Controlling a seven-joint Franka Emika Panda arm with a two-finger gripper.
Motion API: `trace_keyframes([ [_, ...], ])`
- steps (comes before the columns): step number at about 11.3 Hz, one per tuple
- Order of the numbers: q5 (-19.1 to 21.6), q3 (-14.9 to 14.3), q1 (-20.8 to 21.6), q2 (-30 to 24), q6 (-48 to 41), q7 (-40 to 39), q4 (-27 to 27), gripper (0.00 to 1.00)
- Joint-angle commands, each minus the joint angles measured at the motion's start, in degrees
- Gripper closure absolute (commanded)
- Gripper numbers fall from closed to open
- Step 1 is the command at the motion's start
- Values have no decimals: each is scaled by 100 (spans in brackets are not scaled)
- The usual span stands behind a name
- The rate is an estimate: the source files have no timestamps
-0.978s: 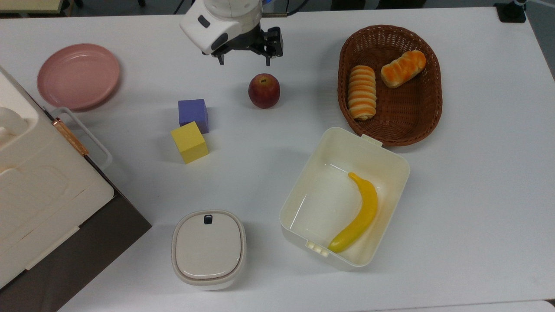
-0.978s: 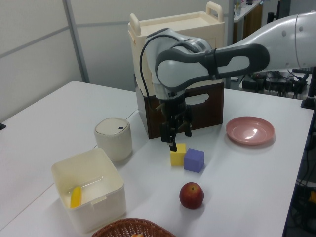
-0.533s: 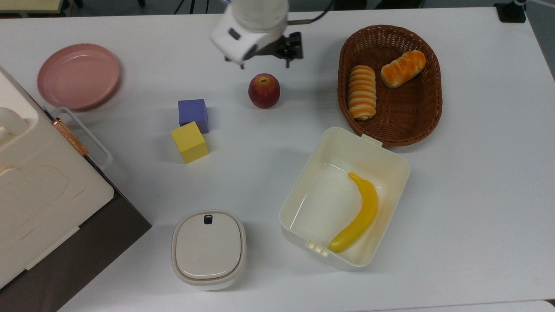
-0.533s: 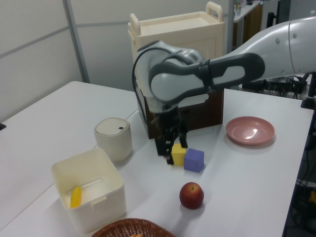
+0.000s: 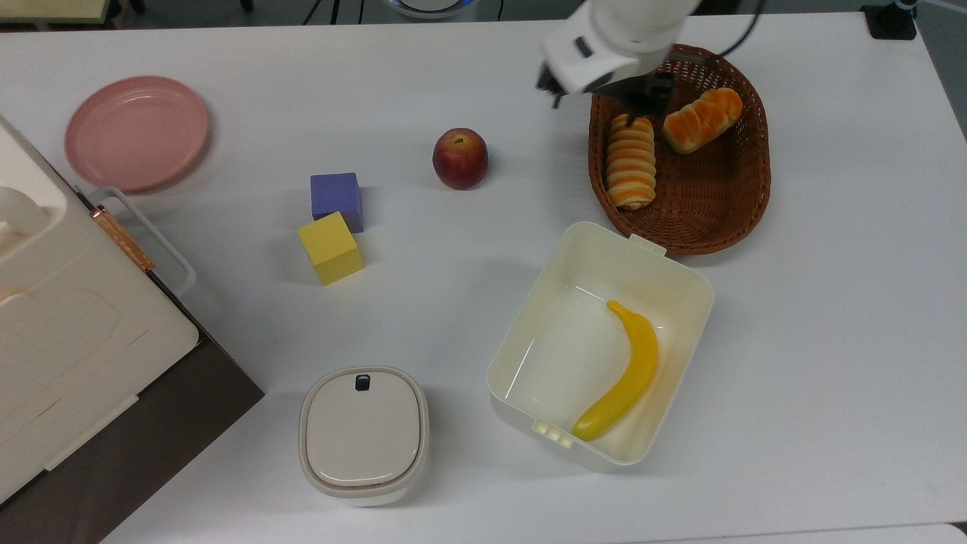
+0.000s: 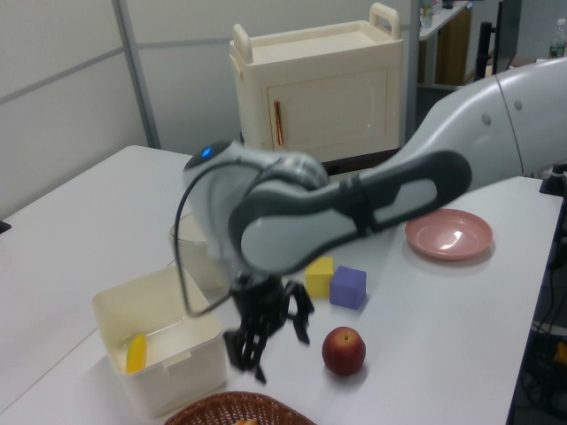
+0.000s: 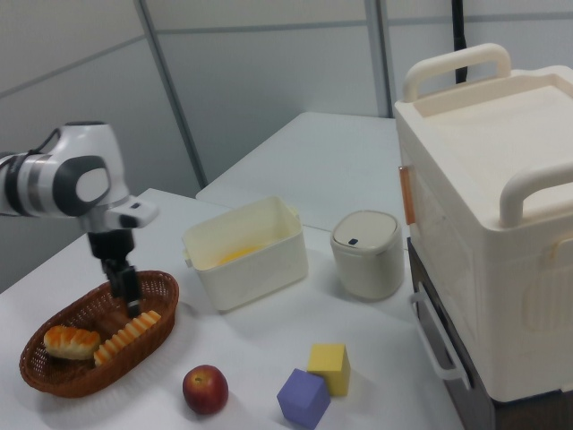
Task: Put the bread on the table
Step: 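Move the open gripper over the wicker basket toward the orange-topped roll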
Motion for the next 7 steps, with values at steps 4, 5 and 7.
trace_keyframes([
  [4, 116, 978, 94, 671, 897, 2720, 0, 0],
  [5, 116, 1075, 251, 803, 916, 2844, 9, 0],
  [7, 107, 1076, 611, 1005, 1109, 3047, -35, 0],
])
